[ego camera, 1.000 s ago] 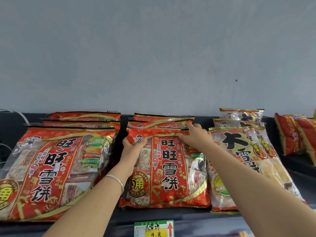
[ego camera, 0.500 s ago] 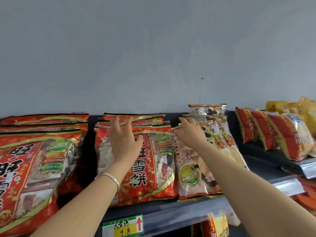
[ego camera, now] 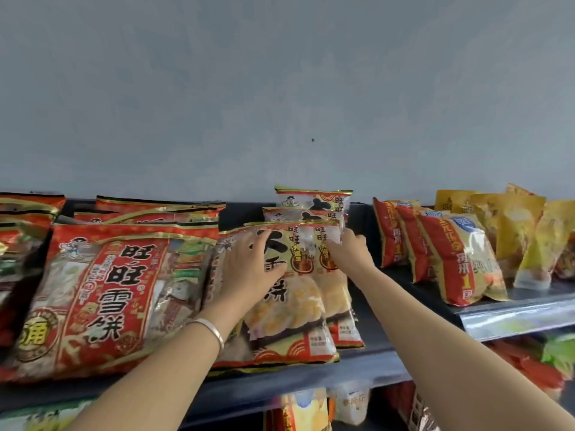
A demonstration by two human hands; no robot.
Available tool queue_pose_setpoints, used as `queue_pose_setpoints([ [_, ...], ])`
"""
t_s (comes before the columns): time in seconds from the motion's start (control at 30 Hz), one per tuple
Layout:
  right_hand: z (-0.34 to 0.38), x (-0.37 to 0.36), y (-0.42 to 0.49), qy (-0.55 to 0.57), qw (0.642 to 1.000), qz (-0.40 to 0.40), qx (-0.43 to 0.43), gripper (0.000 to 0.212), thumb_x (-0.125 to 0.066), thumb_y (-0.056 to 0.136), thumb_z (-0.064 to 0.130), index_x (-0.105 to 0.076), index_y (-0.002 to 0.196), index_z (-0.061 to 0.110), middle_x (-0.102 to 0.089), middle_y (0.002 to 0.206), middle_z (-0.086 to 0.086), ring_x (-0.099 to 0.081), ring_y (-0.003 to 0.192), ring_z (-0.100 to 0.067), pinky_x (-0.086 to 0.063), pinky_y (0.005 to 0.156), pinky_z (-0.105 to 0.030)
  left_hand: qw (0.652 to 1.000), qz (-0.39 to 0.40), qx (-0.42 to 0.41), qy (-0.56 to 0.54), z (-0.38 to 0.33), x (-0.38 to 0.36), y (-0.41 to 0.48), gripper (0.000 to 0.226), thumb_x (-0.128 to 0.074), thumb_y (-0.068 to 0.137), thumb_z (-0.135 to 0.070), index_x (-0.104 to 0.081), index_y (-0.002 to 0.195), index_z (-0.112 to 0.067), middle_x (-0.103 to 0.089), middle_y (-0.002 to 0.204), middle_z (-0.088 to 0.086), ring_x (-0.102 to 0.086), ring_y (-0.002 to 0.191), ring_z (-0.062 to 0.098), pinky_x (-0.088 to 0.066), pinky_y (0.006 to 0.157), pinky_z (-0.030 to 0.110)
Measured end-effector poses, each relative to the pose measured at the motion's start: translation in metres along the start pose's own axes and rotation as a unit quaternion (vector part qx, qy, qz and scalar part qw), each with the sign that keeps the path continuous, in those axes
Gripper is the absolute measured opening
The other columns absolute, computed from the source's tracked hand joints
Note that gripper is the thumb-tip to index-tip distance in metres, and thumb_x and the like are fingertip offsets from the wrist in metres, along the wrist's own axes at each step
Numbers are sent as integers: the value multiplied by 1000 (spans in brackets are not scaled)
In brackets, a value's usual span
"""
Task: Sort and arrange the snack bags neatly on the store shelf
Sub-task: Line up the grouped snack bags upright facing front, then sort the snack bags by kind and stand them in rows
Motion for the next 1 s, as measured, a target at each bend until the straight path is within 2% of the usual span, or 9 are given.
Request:
queue_pose_setpoints([
  [0.1, -21, -12, 10, 100, 993, 53, -42, 55, -52, 94, 38, -38, 140, 11, -56, 129, -12, -60, 102, -25, -52, 84, -36, 996, 22, 23, 80, -4, -11, 4, 71, -46, 87, -59, -22, 147, -30, -25, 154, -1, -21, 142, 20, -24, 113, 44],
  [0.17, -29, -18, 16, 142, 987, 58, -48, 53, -57, 92, 40, -43, 136, 13, -63, 119, -7, -64, 98, -23, -54, 80, -35, 995, 34, 18, 92, -8, -14, 11, 66, -41, 90, -59, -23, 147, -30, -24, 154, -4, -19, 143, 18, -23, 114, 44],
  [0.33, -43, -14, 32, 181, 981, 15, -64, 54, -47, 94, 44, -41, 139, 14, -52, 131, -12, -56, 112, -30, -50, 95, -47, 993, 65, 4, 94, -15, -23, 42, 59, -32, 94, -54, -24, 147, -29, -24, 155, -5, -18, 144, 19, -21, 115, 47],
  [0.4, -46, -11, 42, 191, 980, 10, -58, 46, -42, 97, 36, -42, 137, 13, -53, 127, -12, -57, 107, -29, -52, 90, -45, 992, 82, 2, 97, -18, -28, 54, 55, -28, 97, -51, -24, 147, -29, -22, 156, -6, -15, 145, 19, -17, 116, 47],
  [0.5, -45, -9, 57, 208, 977, 21, -42, 36, -41, 99, 27, -45, 131, 12, -58, 108, -6, -59, 92, -22, -51, 70, -34, 992, 86, 1, 91, -22, -30, 74, 49, -25, 100, -45, -29, 146, -28, -25, 155, -6, -15, 145, 17, -11, 115, 49],
  [0.6, -41, -10, 73, 226, 973, 22, -37, 31, -43, 100, 28, -52, 123, 11, -61, 103, -4, -60, 92, -20, -53, 76, -34, 993, 86, -2, 83, -22, -33, 96, 48, -26, 100, -42, -31, 145, -26, -28, 154, -5, -18, 144, 17, -9, 115, 51],
  [0.67, -39, -13, 87, 241, 969, 20, -52, 31, -44, 99, 29, -56, 119, 8, -64, 105, -8, -62, 94, -23, -55, 81, -37, 992, 85, 1, 88, -20, -35, 113, 47, -28, 100, -41, -31, 145, -27, -31, 152, -4, -22, 142, 18, -10, 115, 51],
  [0.8, -39, -21, 110, 279, 956, 25, -92, 36, -46, 99, 35, -59, 113, 4, -64, 105, -11, -60, 90, -22, -47, 66, -28, 991, 96, 9, 96, -13, -43, 145, 44, -30, 100, -38, -34, 144, -29, -40, 147, -1, -34, 137, 22, -19, 114, 50],
  [1.0, -45, -34, 133, 329, 940, 21, -93, 27, -55, 95, 33, -65, 97, 8, -69, 98, -14, -67, 93, -29, -56, 86, -44, 979, 141, -9, 146, -22, -61, 175, 43, -40, 97, -41, -40, 139, -32, -48, 141, 1, -44, 127, 26, -35, 103, 46],
])
Point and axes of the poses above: each hand's wrist, its own y-axis towards the middle knuckle, its own x-axis out of the back of the hand, z = x × y, the point moved 6 cm from there along y, towards the middle knuckle
